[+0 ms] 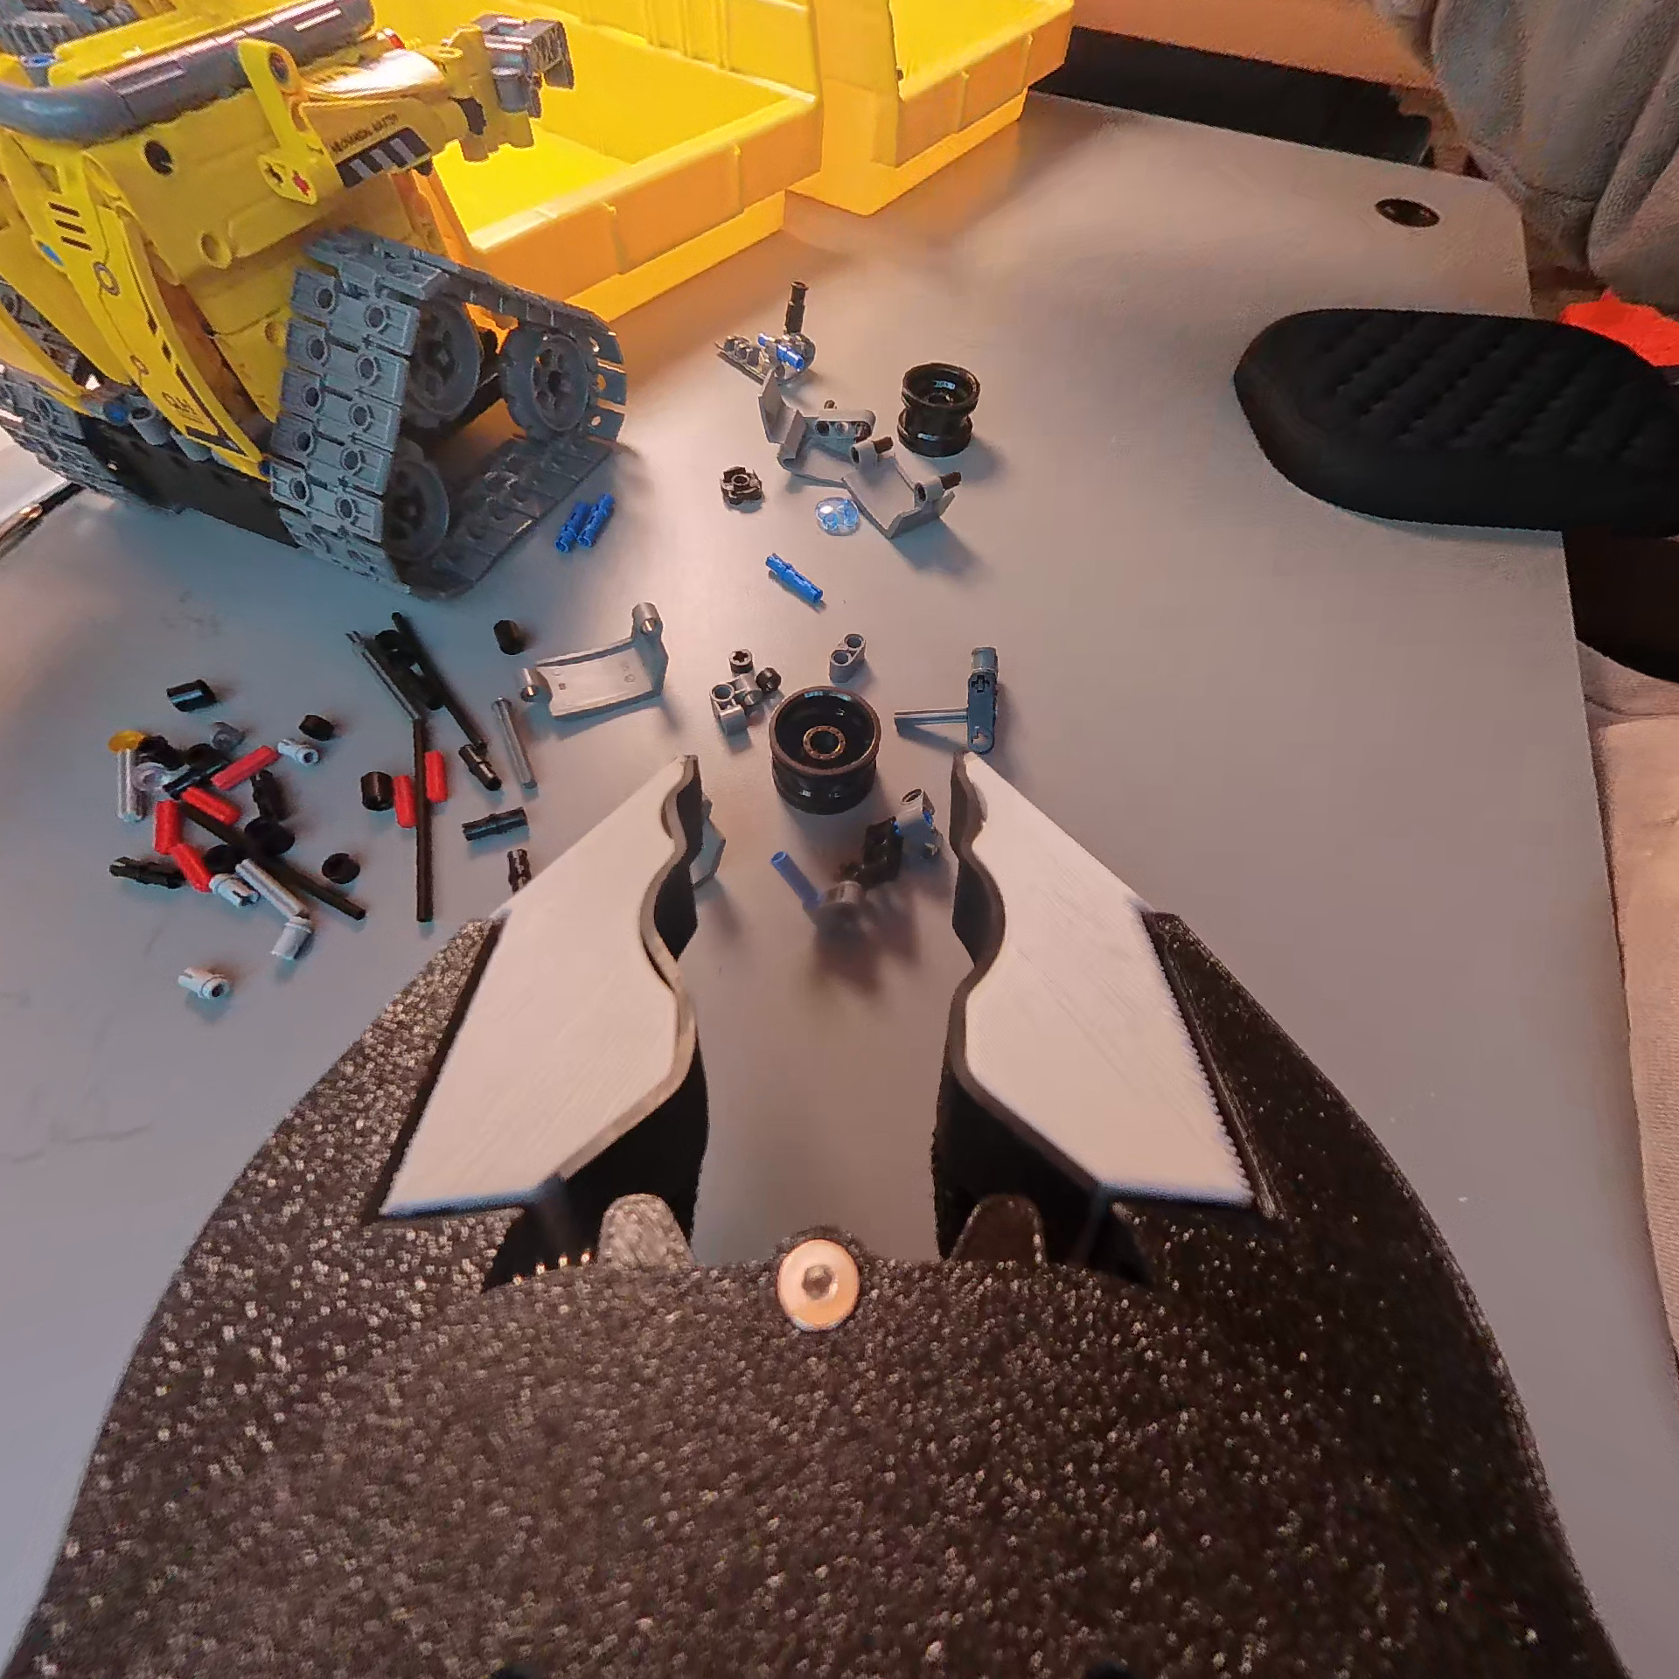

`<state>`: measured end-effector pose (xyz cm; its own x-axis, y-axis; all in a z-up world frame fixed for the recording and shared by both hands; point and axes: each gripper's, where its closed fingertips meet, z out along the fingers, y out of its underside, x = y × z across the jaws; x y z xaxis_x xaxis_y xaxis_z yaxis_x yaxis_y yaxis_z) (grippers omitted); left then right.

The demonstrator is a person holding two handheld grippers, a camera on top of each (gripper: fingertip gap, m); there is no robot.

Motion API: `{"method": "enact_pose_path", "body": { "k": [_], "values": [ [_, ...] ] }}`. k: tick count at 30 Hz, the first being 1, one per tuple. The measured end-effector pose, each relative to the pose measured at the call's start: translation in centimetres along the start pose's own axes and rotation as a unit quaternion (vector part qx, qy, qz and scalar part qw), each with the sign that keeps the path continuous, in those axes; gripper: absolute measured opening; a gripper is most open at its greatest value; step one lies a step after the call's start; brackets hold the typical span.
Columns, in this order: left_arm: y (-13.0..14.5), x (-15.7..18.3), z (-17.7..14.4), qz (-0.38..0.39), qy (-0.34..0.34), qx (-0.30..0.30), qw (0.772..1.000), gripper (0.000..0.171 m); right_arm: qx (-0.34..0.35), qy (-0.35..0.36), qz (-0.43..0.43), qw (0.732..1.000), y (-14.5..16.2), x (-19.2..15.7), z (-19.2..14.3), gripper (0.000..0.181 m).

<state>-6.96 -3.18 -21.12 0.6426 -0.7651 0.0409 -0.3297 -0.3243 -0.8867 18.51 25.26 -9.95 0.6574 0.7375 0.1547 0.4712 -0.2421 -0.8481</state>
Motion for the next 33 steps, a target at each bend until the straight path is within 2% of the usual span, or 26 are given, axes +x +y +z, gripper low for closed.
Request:
{"method": "enact_pose_path", "body": {
  "k": [2, 4, 6, 8, 14, 16, 21, 24, 25, 27, 29, 30, 31, 33],
  "values": [
    [0.1, 0.1, 0.1, 0.002, 0.001, -0.004, 1.0, 0.055, -0.015, -0.098, -0.047, 0.994, -0.7, -7.6, 0.1, 0.03],
    [0.1, 0.2, 0.1, 0.005, 0.001, -0.004, 1.0, 0.056, -0.062, -0.165, -0.09, 0.98, 1.0, -14.1, 1.1, 0.03],
    [0.1, 0.2, 0.0, 0.005, 0.001, -0.005, 1.0, 0.056, -0.107, -0.202, -0.122, 0.966, 3.6, -18.8, 2.8, 0.03],
    [0.1, 0.0, -0.1, 0.001, 0.0, -0.004, 1.0, 0.056, -0.14, -0.228, -0.138, 0.954, 5.7, -22.0, 4.5, 0.03],
    [-0.1, -0.2, -0.4, -0.004, -0.003, 0.001, 1.0, 0.056, -0.212, -0.23, -0.18, 0.933, 8.3, -24.1, 7.5, 0.029],
    [-0.1, -0.2, -0.4, -0.002, -0.003, 0.001, 1.0, 0.056, -0.222, -0.235, -0.183, 0.929, 8.5, -24.3, 7.7, 0.02],
    [-0.2, -0.2, -0.5, 0.0, -0.004, 0.001, 1.0, 0.056, -0.229, -0.253, -0.174, 0.924, 9.3, -24.8, 7.5, 0.013],
    [-0.2, 0.0, -0.5, 0.002, -0.003, 0.001, 1.0, 0.056, -0.184, -0.247, -0.175, 0.935, 7.7, -24.4, 6.6, 0.013],
    [-0.2, 0.0, -0.5, 0.002, -0.003, 0.001, 1.0, 0.056, -0.148, -0.241, -0.162, 0.945, 5.9, -23.8, 5.8, 0.013],
    [-0.2, 0.0, -0.5, 0.002, -0.003, 0.0, 1.0, 0.056, -0.069, -0.196, -0.127, 0.97, 1.2, -20.2, 3.4, 0.013],
    [-0.3, 0.1, -0.5, 0.003, -0.003, 0.001, 1.0, 0.056, -0.004, -0.113, -0.077, 0.991, -2.9, -13.6, 0.6, 0.013],
    [-0.3, 0.1, -0.5, 0.003, -0.002, 0.002, 1.0, 0.056, 0.006, -0.062, -0.059, 0.996, -3.7, -9.6, -0.6, 0.013],
    [-0.4, 0.2, -0.5, 0.004, -0.001, 0.003, 1.0, 0.056, -0.013, -0.009, -0.052, 0.999, -3.1, -5.4, -1.4, 0.013],
    [-0.5, 0.4, -0.4, 0.007, 0.0, 0.002, 1.0, 0.056, -0.093, 0.099, -0.047, 0.99, 0.8, 3.2, -1.8, 0.014]
  ]
}}
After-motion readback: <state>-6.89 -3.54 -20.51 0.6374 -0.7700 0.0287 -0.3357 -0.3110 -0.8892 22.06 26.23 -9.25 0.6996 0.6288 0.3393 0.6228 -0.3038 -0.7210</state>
